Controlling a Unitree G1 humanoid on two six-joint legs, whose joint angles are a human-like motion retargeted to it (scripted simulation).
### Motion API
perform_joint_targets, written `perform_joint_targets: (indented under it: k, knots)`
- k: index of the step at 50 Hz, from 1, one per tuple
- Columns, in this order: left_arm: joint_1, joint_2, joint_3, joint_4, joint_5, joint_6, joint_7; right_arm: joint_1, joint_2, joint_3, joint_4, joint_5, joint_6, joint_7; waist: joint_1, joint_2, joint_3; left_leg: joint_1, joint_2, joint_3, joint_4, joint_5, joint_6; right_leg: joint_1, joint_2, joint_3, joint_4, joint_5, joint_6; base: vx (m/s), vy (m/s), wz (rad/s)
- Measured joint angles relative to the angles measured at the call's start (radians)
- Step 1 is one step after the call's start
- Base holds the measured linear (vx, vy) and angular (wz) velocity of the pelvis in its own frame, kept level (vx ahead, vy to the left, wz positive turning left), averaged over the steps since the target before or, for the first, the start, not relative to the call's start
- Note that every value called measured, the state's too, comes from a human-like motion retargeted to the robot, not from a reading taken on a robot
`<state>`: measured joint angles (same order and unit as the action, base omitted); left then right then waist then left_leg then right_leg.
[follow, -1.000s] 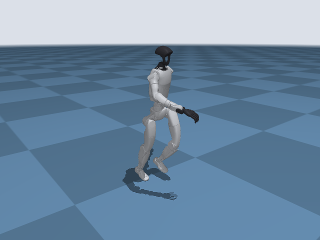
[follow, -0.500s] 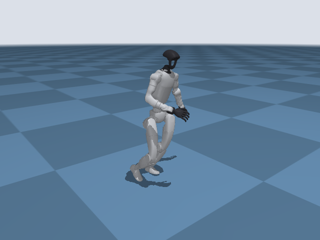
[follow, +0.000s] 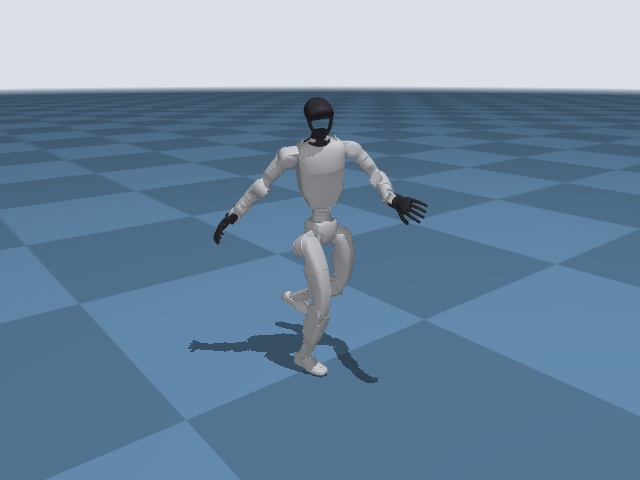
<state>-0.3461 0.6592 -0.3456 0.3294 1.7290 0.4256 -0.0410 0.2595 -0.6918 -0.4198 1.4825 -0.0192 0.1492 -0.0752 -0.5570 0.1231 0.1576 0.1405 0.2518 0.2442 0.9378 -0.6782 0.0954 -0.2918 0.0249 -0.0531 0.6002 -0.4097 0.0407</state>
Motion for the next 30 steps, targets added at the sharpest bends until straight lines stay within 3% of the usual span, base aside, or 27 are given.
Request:
perform_joint_targets:
  k: [2, 5, 8, 10, 12, 14, 16, 18, 20, 21, 23, 25, 27, 30]
  knots:
    - [0.279, 0.006, -0.016, 0.182, 0.033, -0.119, -0.049, -0.213, 0.071, 0.089, -0.049, 0.049, -0.066, 0.002, 0.086, 0.024, -0.037, -0.159, -0.03, -0.006, 0.113, -0.087, 0.056, 0.017, 0.024, 0.052, 0.027, -0.041, 0.037, 1.17, -0.07, -1.99]
    - [0.565, 0.008, -0.13, 0.555, 0.087, -0.287, -0.123, -0.472, 0.232, 0.401, -0.117, 0.025, -0.166, -0.006, 0.326, -0.017, -0.127, -0.352, -0.128, 0.009, 0.117, -0.087, 0.097, 0.139, -0.003, 0.184, -0.1, -0.018, 0.077, 1.23, 0.09, -2.06]
    - [0.782, 0.044, -0.148, 0.922, -0.074, -0.26, -0.155, -0.646, 0.327, 0.715, -0.261, -0.199, -0.17, -0.082, 0.613, -0.156, -0.24, -0.503, -0.258, 0.032, -0.097, 0.029, 0.098, 0.284, -0.139, 0.308, -0.35, 0.164, 0.123, 1.29, 0.24, -1.57]
    - [0.935, 0.12, -0.057, 1.062, -0.284, -0.234, -0.124, -0.74, 0.331, 0.807, -0.421, -0.36, -0.158, -0.089, 0.791, -0.267, -0.295, -0.539, -0.321, 0.065, -0.357, 0.147, 0.088, 0.356, -0.238, 0.351, -0.494, 0.385, 0.173, 1.36, 0.34, -1.31]
    - [1.106, 0.235, 0.091, 1.093, -0.527, -0.306, -0.051, -0.822, 0.302, 0.835, -0.624, -0.408, -0.194, -0.087, 0.965, -0.337, -0.299, -0.486, -0.313, 0.102, -0.633, 0.263, 0.039, 0.443, -0.271, 0.321, -0.597, 0.625, 0.221, 1.44, 0.28, -1.58]
    - [1.263, 0.332, 0.24, 1.086, -0.7, -0.401, -0.029, -0.92, 0.238, 0.875, -0.848, -0.378, -0.242, -0.11, 1.117, -0.35, -0.274, -0.428, -0.226, 0.114, -0.809, 0.332, -0.052, 0.531, -0.229, 0.183, -0.65, 0.779, 0.221, 1.41, 0.21, -1.71]
    - [1.403, 0.377, 0.344, 1.076, -0.787, -0.441, -0.024, -1.039, 0.14, 0.936, -1.093, -0.34, -0.278, -0.181, 1.222, -0.35, -0.243, -0.401, -0.168, 0.099, -0.906, 0.345, -0.11, 0.605, -0.226, 0.019, -0.672, 0.837, 0.221, 1.29, 0.57, -1.23]
    - [1.486, 0.379, 0.355, 1.079, -0.841, -0.45, 0.0, -1.164, 0.043, 0.992, -1.347, -0.309, -0.315, -0.3, 1.254, -0.348, -0.196, -0.384, -0.165, 0.049, -0.947, 0.313, -0.12, 0.697, -0.243, -0.089, -0.685, 0.848, 0.221, 1.26, 0.86, 0.07]
    - [1.495, 0.349, 0.286, 1.1, -0.927, -0.466, 0.036, -1.265, -0.022, 1.028, -1.592, -0.262, -0.37, -0.428, 1.214, -0.333, -0.118, -0.347, -0.214, -0.015, -0.943, 0.295, -0.09, 0.821, -0.246, -0.111, -0.687, 0.829, 0.221, 1.27, 0.87, 1.55]
    - [1.495, 0.331, 0.272, 1.103, -0.978, -0.483, 0.047, -1.277, -0.018, 1.029, -1.697, -0.23, -0.411, -0.452, 1.171, -0.318, -0.081, -0.315, -0.222, -0.042, -0.928, 0.323, -0.078, 0.875, -0.21, -0.108, -0.671, 0.79, 0.193, 1.25, 0.68, 2.19]
    - [1.463, 0.305, 0.264, 1.118, -1.005, -0.524, 0.033, -1.244, 0.017, 1.022, -1.874, -0.188, -0.499, -0.388, 1.111, -0.277, -0.014, -0.241, -0.219, -0.082, -0.881, 0.385, -0.043, 0.907, -0.15, -0.13, -0.504, 0.636, 0.145, 1.19, 0.49, 2.0]
    - [1.329, 0.323, 0.246, 1.134, -0.867, -0.535, -0.058, -1.121, 0.071, 1.008, -1.967, -0.224, -0.544, -0.163, 1.114, -0.291, 0.009, -0.245, -0.231, -0.105, -0.788, 0.398, 0.028, 0.688, -0.198, -0.18, -0.017, 0.391, 0.115, 1.04, 0.38, 1.3]
    - [1.088, 0.361, 0.205, 1.113, -0.719, -0.458, -0.103, -0.944, 0.083, 0.961, -1.97, -0.247, -0.49, 0.009, 1.114, -0.376, 0.071, -0.313, -0.328, -0.136, -0.647, 0.298, 0.062, 0.448, -0.329, -0.196, 0.342, 0.19, 0.052, 0.94, 0.3, 1.43]
    - [0.626, 0.307, 0.086, 1.071, -0.495, -0.331, -0.118, -0.621, 0.107, 0.89, -1.787, -0.376, -0.37, 0.123, 1.086, -0.438, 0.184, -0.315, -0.435, -0.155, -0.513, 0.129, 0.012, 0.166, -0.439, -0.128, 0.613, -0.017, -0.044, 1.0, 0.22, 1.3]
